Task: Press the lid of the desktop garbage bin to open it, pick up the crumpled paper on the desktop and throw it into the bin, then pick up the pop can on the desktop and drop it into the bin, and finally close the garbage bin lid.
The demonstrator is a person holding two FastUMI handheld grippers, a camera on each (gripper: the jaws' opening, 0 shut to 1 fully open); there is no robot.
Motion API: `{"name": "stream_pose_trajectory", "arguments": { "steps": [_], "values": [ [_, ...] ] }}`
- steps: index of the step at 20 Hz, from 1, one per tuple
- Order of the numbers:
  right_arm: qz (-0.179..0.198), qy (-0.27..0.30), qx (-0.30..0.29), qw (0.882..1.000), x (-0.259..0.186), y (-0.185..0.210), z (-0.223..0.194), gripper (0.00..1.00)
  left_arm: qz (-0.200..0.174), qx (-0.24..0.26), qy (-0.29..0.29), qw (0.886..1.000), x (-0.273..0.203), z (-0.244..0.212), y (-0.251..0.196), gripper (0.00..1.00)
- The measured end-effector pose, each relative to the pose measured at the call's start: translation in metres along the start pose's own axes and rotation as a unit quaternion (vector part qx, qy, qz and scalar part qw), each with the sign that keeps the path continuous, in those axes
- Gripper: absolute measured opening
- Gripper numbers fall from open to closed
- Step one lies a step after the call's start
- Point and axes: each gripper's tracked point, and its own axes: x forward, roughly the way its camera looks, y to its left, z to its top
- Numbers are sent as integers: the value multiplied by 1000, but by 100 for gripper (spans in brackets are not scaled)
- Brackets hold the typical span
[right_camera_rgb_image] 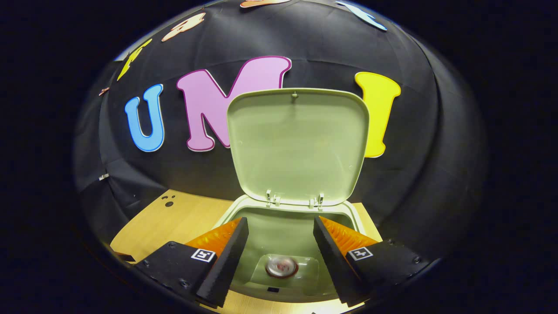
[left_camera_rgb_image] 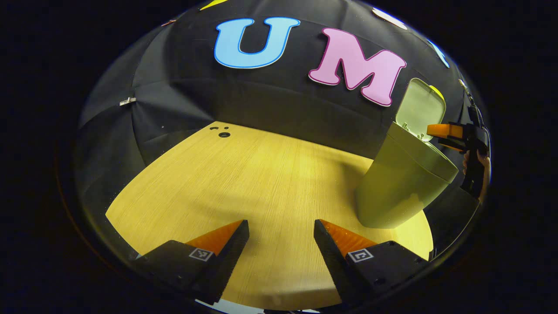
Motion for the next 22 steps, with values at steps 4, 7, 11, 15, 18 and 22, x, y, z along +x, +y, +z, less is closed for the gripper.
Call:
{"name": "stream_pose_trajectory", "arguments": {
  "steps": [4,7,11,15,18,22],
  "values": [
    [-6,-51,-2,999,-14,1,37,94,10,-12,2,1000,-3,-4,13,96],
    [-12,-84,-5,996,-22,-2,73,94,12,-17,3,1000,-7,-9,17,96],
    [-19,-124,0,992,-28,-11,124,94,12,-19,9,1000,-11,-19,17,96],
    [-28,-156,11,987,-29,-20,165,94,14,-28,15,999,-18,-31,17,96],
    [-40,-180,9,983,-26,-27,193,94,20,-38,20,999,-23,-40,21,96],
    [-53,-207,18,977,-13,-30,223,94,34,-46,25,998,-26,-49,31,96]
  ]
}}
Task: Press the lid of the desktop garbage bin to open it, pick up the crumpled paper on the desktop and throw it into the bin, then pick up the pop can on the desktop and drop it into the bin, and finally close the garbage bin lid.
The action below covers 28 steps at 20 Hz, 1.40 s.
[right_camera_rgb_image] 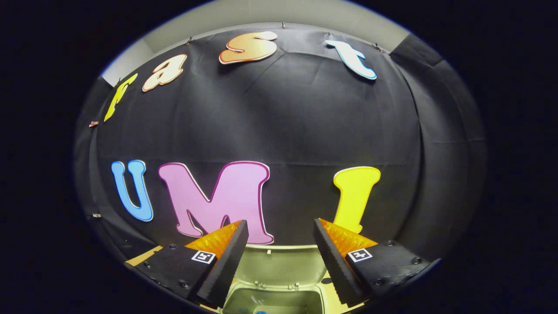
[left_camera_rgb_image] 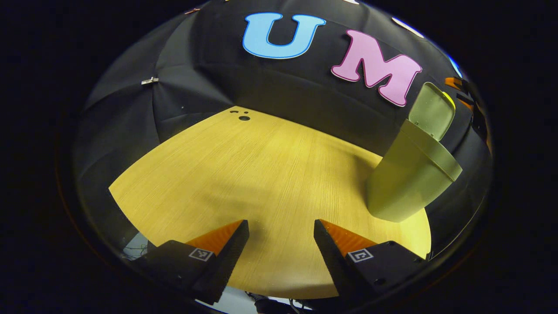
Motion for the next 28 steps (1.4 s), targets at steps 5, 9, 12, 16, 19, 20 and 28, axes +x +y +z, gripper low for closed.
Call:
{"name": "stream_pose_trajectory", "arguments": {
  "steps": [5,9,12,16,19,20,28],
  "values": [
    [-7,12,-9,1000,32,6,-14,93,14,-8,4,1000,-3,-9,6,96],
    [-5,53,-18,998,44,8,-47,94,21,-3,1,1000,-7,-7,10,96],
    [-7,69,-19,997,41,7,-56,95,26,-3,6,1000,-4,-11,11,96],
    [-2,77,-9,997,29,8,-61,96,14,-4,16,1000,8,-14,-2,96],
    [1,78,-10,997,8,9,-64,96,-5,8,28,1000,20,-19,-19,96],
    [2,79,-8,997,0,9,-66,96,-12,14,29,999,25,-20,-25,96],
    [13,106,4,994,-62,9,-96,96,-66,69,23,995,52,3,-74,96]
  ]
}}
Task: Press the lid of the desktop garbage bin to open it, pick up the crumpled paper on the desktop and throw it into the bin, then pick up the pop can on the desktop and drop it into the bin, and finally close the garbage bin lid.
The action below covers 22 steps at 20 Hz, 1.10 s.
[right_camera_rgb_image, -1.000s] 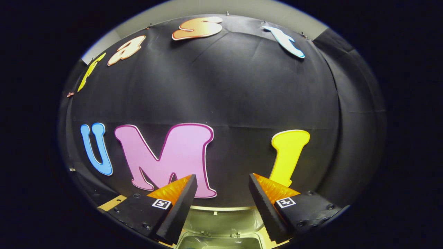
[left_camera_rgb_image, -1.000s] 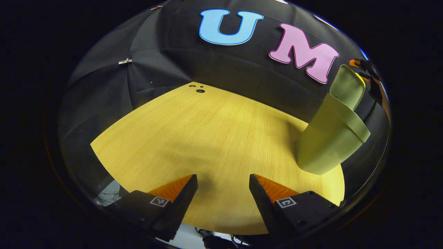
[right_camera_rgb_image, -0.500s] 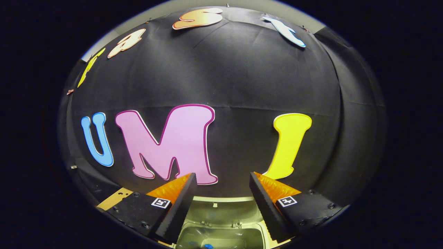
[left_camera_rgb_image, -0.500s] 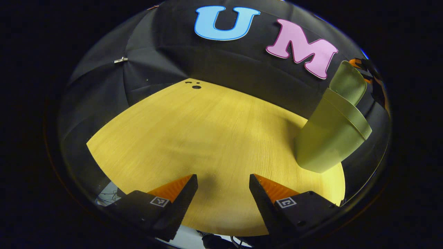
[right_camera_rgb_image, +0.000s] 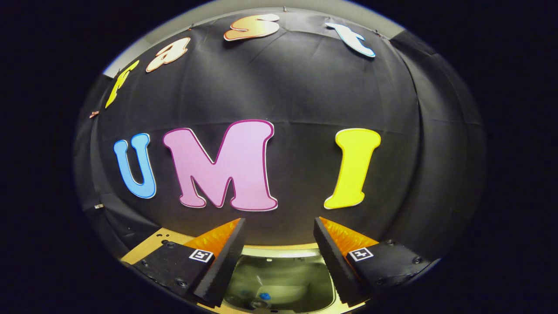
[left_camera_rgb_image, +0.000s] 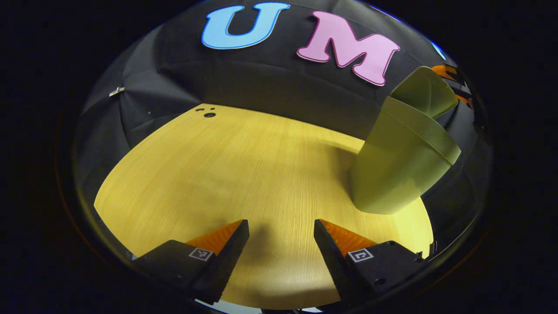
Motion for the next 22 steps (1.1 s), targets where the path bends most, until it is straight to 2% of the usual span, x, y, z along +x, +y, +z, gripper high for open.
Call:
{"name": "stream_pose_trajectory", "arguments": {
  "steps": [7,15,22],
  "values": [
    [-3,50,8,999,-18,-12,-53,96,-17,33,-5,999,6,11,-18,96],
    [-6,100,-8,995,-33,-13,-110,98,-13,37,-6,999,-1,7,-20,96],
    [-4,123,-21,992,-40,-6,-138,99,-7,30,-13,999,-12,6,-15,96]
  ]
}}
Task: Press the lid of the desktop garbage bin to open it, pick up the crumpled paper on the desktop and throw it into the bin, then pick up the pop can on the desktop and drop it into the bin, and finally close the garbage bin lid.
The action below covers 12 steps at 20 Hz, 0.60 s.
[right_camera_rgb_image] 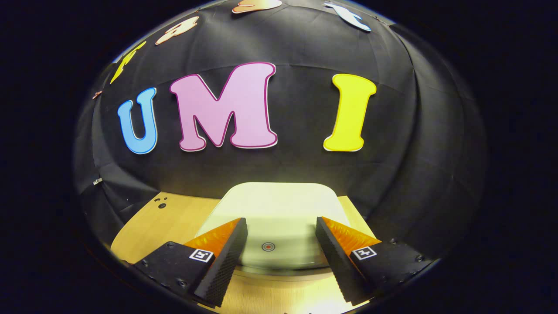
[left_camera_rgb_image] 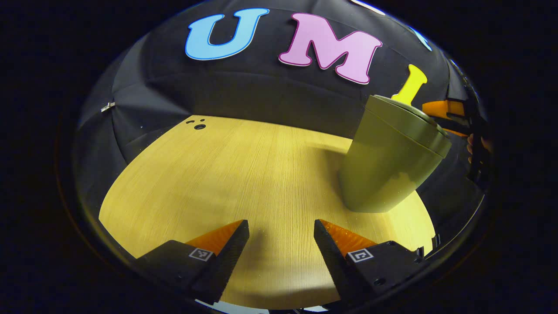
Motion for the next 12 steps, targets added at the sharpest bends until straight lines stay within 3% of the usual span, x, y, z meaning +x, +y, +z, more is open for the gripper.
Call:
{"name": "stream_pose_trajectory", "arguments": {
  "steps": [7,12],
  "values": [
    [-9,-21,-8,1000,1,0,-1,100,10,-24,-1,1000,-10,-4,3,96],
    [-13,-23,-35,999,1,2,-11,100,6,-10,-1,1000,-15,-6,-1,96]
  ]
}}
